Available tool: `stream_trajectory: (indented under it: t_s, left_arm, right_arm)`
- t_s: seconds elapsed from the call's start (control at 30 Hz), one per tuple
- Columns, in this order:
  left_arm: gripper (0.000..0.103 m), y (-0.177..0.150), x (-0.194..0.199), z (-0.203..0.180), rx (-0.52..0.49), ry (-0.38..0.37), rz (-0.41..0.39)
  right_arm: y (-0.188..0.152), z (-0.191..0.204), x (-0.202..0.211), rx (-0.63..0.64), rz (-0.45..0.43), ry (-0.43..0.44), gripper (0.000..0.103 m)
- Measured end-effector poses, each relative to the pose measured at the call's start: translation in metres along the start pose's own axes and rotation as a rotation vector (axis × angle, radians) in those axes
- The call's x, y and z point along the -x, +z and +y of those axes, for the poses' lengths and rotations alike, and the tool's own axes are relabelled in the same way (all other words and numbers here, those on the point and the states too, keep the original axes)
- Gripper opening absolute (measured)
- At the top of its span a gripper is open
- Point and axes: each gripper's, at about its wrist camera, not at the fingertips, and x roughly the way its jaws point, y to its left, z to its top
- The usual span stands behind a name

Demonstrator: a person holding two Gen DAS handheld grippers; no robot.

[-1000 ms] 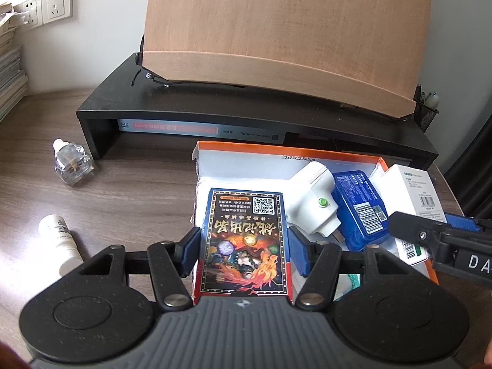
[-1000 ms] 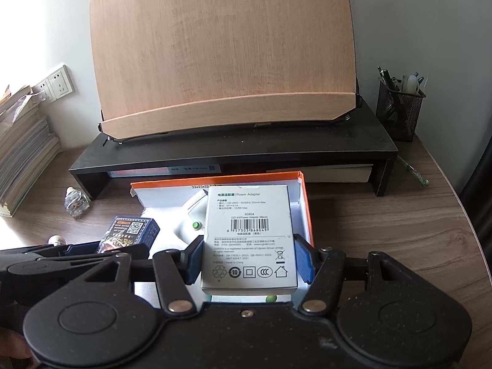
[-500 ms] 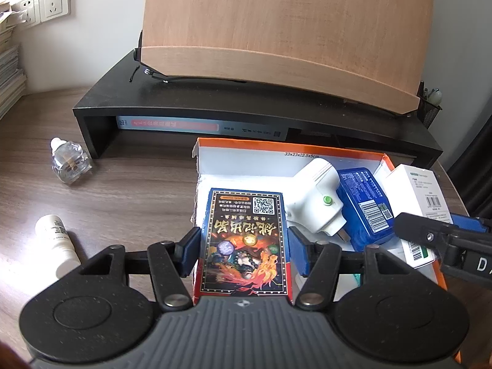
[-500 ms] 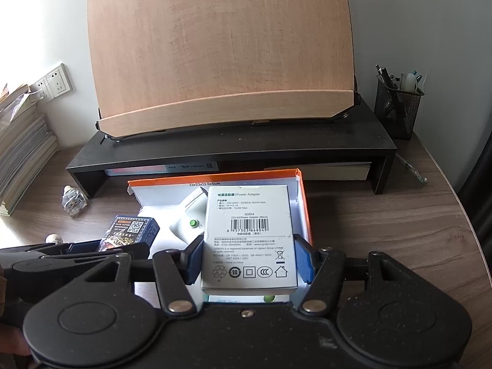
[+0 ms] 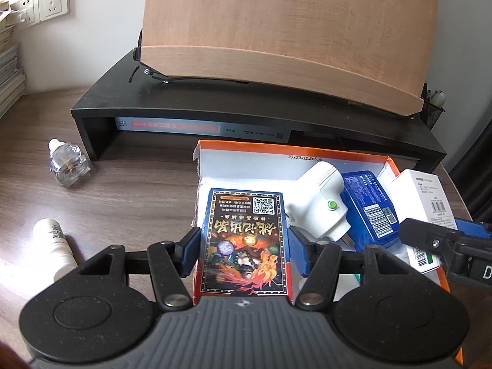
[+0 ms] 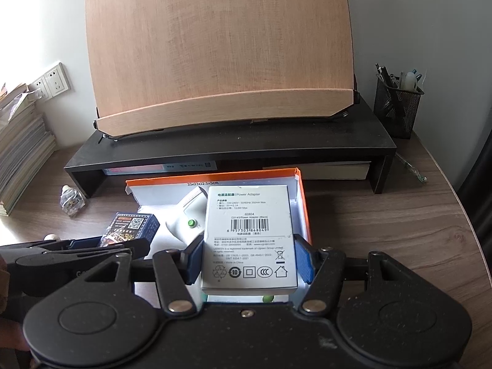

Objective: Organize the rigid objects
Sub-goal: 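Lower the red card box and white adapter box into the orange-rimmed box with both grippers, then open the left gripper to release the red card box while the right gripper releases the adapter box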

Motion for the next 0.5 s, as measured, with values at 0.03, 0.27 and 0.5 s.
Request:
stream_trajectory:
  t_s: [0.03, 0.27, 0.5]
  left_arm:
    - [0.06, -0.0001, -0.0005, -0.0004, -0.001, -0.001, 0.0]
    - [0.06, -0.0015, -0.0024, -0.0012, -0.003, -0.008, 0.001]
    - [0.061, -0.0045, -0.0078, -0.0007, -0.001, -0.021, 0.019]
  right_arm:
    - [0.0001, 0.0001, -0.0001, 0.0, 0.0, 0.0, 0.071]
    - [0.0023, 0.0024, -0.0005, 0.002, -0.001, -0.001, 0.071]
    - [0.004, 0.006, 0.0017, 0.005, -0.023, -0.024, 0.08]
